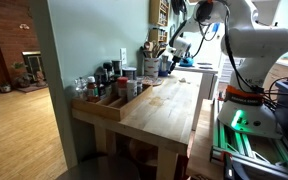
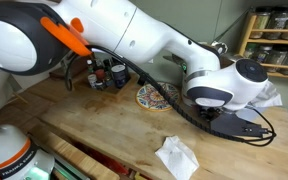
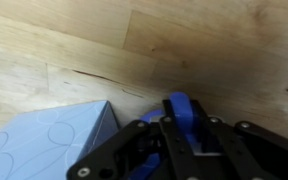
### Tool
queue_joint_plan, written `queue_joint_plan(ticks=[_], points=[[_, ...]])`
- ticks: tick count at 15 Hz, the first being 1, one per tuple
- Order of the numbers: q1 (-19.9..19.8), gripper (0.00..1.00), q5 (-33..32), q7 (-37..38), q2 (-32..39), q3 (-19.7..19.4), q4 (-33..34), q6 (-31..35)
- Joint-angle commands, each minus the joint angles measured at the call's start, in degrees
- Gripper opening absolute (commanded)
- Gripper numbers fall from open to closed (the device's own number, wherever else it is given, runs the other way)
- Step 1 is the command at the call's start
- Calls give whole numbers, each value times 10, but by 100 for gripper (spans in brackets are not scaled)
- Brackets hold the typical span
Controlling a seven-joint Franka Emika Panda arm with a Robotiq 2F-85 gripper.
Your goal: Move the blue plate with the bottle in it to the left
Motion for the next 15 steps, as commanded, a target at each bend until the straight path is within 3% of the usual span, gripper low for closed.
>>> queue_joint_plan(ticks=[1, 15], points=[[-24, 5, -10, -18, 2, 21, 13, -27], [-60, 5, 2, -74, -15, 42, 16, -73]])
